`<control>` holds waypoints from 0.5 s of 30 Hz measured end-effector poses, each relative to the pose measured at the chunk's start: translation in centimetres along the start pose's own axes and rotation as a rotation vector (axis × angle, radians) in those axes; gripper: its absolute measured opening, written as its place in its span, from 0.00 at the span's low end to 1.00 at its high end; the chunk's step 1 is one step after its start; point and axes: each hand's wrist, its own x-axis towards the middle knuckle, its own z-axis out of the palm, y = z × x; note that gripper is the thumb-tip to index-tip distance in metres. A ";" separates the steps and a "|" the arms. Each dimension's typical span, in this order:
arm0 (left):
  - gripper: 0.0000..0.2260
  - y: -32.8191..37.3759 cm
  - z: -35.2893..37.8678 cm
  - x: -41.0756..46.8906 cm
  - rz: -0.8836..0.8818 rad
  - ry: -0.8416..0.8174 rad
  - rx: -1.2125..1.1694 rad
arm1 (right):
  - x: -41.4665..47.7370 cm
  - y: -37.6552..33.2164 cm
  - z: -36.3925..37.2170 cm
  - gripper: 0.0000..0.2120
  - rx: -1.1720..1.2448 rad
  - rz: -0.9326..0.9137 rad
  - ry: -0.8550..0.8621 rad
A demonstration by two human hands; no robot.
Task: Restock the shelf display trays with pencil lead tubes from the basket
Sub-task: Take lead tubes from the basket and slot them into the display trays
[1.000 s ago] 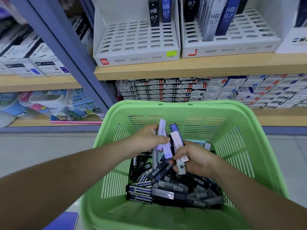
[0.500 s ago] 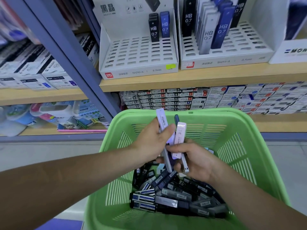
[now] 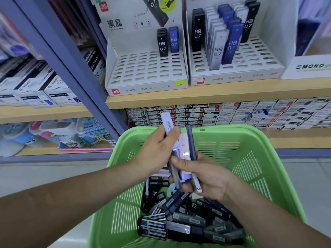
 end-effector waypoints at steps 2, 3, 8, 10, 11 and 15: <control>0.16 1.1 -0.6 0.5 0.010 -0.024 -0.054 | -0.2 -0.4 0.4 0.24 -0.009 -0.011 0.022; 0.16 1.7 -1.0 0.7 0.036 -0.036 -0.049 | -0.2 -0.4 0.4 0.26 -0.002 -0.021 0.042; 0.13 3.4 -3.0 2.2 0.121 -0.014 -0.062 | -0.5 -0.8 0.0 0.31 0.055 -0.037 0.083; 0.12 4.4 -3.9 2.5 0.102 -0.104 -0.053 | -0.9 -1.6 0.0 0.30 0.045 -0.063 0.072; 0.13 4.9 -4.4 2.6 0.096 -0.167 -0.006 | -1.1 -2.1 -0.1 0.28 0.040 -0.084 0.076; 0.12 7.1 -6.6 2.9 0.103 -0.349 0.194 | -2.7 -4.9 -0.9 0.18 0.025 -0.180 0.094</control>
